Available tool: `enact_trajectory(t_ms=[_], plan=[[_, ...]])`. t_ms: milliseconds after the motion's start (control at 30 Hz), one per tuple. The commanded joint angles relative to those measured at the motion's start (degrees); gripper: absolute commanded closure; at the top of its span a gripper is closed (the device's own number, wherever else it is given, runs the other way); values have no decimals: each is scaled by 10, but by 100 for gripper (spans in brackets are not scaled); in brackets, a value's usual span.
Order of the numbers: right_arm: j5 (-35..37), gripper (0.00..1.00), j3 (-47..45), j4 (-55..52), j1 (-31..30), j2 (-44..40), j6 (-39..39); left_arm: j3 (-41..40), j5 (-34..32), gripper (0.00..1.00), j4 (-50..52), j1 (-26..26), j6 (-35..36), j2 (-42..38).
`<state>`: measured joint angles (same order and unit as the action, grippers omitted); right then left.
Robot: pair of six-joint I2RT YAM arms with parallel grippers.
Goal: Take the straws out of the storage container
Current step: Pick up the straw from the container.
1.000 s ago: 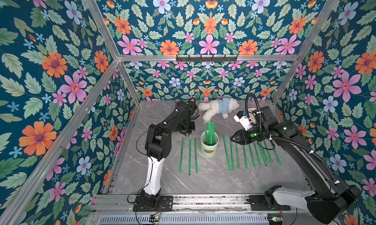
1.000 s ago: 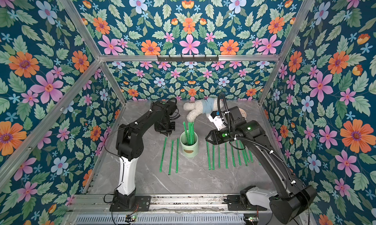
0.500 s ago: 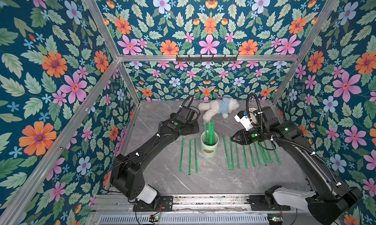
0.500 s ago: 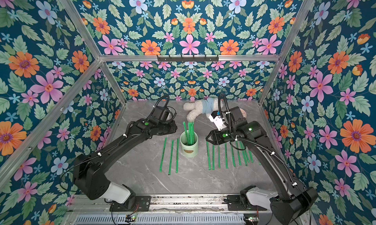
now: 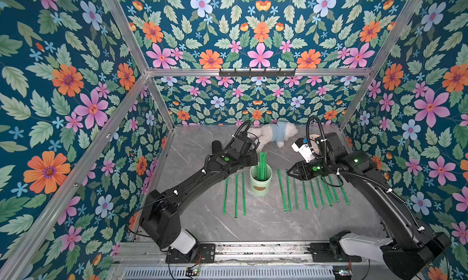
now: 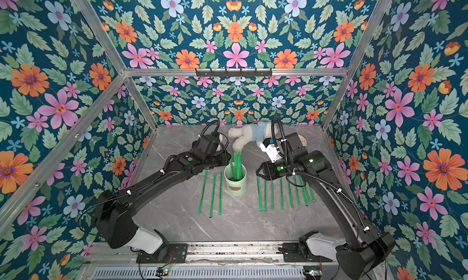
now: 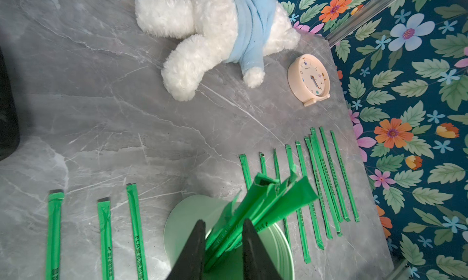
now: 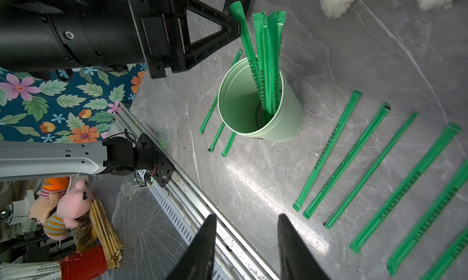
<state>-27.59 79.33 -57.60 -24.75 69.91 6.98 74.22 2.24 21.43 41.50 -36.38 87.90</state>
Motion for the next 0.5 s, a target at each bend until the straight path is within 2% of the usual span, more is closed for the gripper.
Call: enact_trajectory(t_ms=[0, 467], plan=[[1, 59, -1, 9, 0, 1, -3, 10, -8, 72, -17, 1, 3, 6], [3, 58, -3, 10, 0, 0, -3, 18, -4, 73, -10, 3, 1, 35]])
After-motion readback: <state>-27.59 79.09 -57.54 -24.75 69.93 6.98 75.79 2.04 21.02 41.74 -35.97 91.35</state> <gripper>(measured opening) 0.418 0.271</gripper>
